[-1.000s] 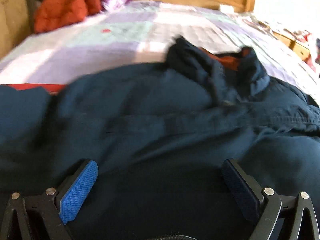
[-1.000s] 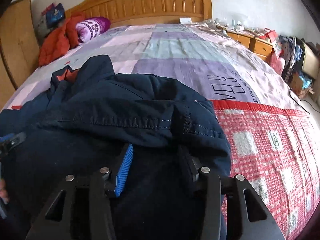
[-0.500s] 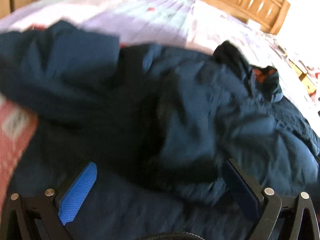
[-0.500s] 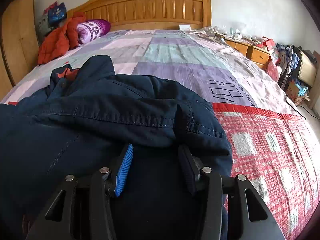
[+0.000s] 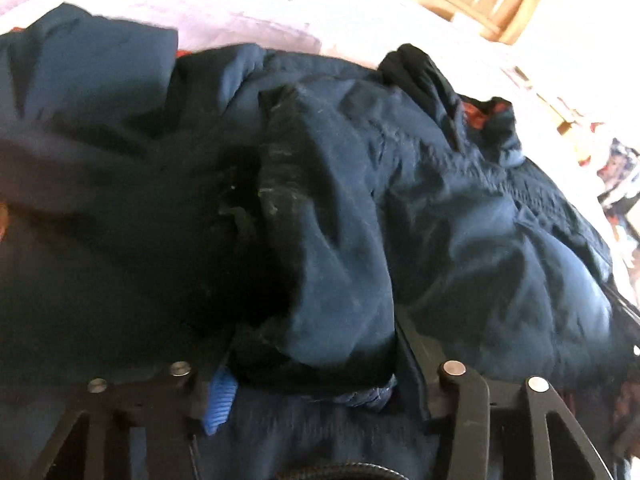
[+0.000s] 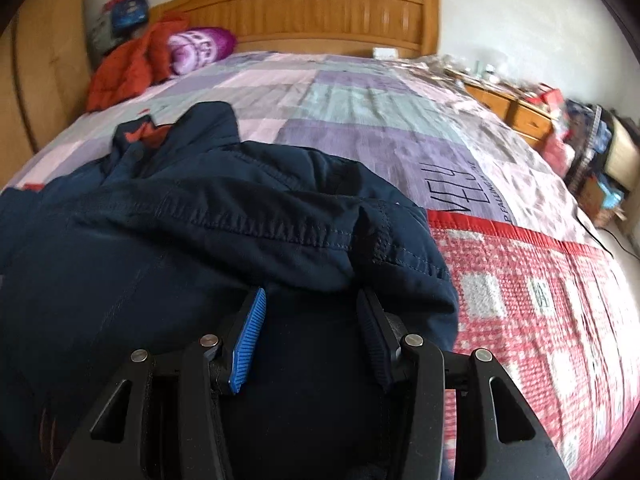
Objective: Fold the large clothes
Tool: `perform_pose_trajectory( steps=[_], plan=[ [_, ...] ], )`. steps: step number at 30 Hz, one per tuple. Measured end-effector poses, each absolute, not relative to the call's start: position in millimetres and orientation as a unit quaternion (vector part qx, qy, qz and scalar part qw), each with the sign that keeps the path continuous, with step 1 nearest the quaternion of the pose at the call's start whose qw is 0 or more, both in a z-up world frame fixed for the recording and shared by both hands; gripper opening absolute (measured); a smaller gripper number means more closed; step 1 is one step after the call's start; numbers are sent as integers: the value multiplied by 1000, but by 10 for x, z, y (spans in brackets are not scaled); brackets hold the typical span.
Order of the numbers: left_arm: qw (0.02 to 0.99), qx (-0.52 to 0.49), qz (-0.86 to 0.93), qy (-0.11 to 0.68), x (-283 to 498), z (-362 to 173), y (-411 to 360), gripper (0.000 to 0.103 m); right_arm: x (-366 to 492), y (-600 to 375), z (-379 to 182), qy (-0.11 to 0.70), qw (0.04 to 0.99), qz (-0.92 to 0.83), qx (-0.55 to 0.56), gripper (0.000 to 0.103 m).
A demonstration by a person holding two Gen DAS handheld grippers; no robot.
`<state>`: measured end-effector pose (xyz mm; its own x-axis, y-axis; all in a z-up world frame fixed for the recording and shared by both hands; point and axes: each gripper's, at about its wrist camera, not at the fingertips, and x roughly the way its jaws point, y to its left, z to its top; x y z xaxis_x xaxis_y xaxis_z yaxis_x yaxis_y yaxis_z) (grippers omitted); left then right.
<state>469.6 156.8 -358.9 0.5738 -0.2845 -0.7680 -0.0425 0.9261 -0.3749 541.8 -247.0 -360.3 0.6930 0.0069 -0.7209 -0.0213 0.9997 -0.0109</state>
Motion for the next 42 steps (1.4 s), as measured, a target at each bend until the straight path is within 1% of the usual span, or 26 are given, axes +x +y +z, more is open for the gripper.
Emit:
perform_pose_trajectory(
  steps=[2,5,9,10,11,12,14,17,19,21,23,24,25,27,28,29,30,31,32,33,35,36,37,38,41,42],
  plan=[
    [872,-159,-76,456,4597,-3543,1529,54,5401,-2582,-3587,396,917,-23,-24,49],
    [876,-131,-82,457,4444,-3480,1458,53,5378,-2734,-3570,412,910,-39,-15,50],
    [892,-110,-61,434,4190,-3281,1466,56,5271,-2444,-3337,394,915,-42,-73,51],
    [904,-96,-43,415,4125,-3175,1461,61,5237,-2363,-3278,385,920,-31,-72,52],
    [910,-90,-34,403,4118,-3097,1463,69,5207,-2248,-3209,375,924,-15,-66,53],
    [916,-87,-28,391,4130,-3033,1468,71,5201,-2141,-3166,370,927,0,-60,56],
    [928,-87,-30,360,4274,-2863,1388,76,5239,-1869,-3113,366,929,33,-49,59],
    [929,-87,-73,353,4682,-2790,1038,76,5364,-1456,-3129,368,927,67,-42,59],
    [918,-74,-85,380,5011,-2958,743,76,5489,-1234,-3213,383,919,83,-41,59],
    [903,-48,-61,423,5289,-3287,638,76,5580,-1103,-3363,405,907,87,-74,59],
    [894,-50,-66,440,5386,-3529,765,66,5652,-1259,-3530,422,898,69,-104,59],
    [896,-55,-67,435,5381,-3529,822,60,5649,-1449,-3534,419,902,46,-94,59],
    [898,-51,-67,431,5362,-3499,853,53,5638,-1770,-3523,415,906,0,-78,59],
    [901,-41,-82,423,5290,-3479,896,48,5594,-2288,-3528,422,905,-42,-33,59],
    [903,-29,-90,419,5225,-3468,912,48,5574,-2479,-3529,431,900,-53,-20,59],
    [906,-22,-80,415,5176,-3455,924,48,5561,-2561,-3514,437,896,-67,-30,59],
    [908,-26,-77,411,5123,-3448,948,52,5540,-2602,-3482,439,894,-81,-39,60],
    [911,-48,-68,403,5014,-3388,1042,60,5501,-2618,-3422,438,894,-87,-34,61],
    [912,-72,-73,396,4909,-3339,1130,64,5475,-2588,-3381,437,894,-92,-31,61],
    [914,-90,-74,390,4795,-3296,1198,67,5435,-2510,-3330,431,898,-88,-28,61],
    [916,-110,-72,378,4608,-3216,1294,79,5356,-2224,-3243,415,908,-54,-22,61],
    [918,-114,-62,375,4442,-3152,1397,83,5323,-2007,-3206,409,912,-28,-18,61],
    [919,-117,-53,373,4326,-3113,1468,90,5307,-1750,-3176,405,914,2,-14,61],
    [919,-125,-40,371,4175,-3066,1611,93,5301,-1537,-3159,404,914,25,-12,61],
    [915,-149,8,376,3895,-2973,2110,96,5310,-762,-3130,394,914,95,-7,62],
    [912,-156,26,378,3862,-2945,2305,97,5353,-540,-3152,393,913,105,-5,66]
  ],
)
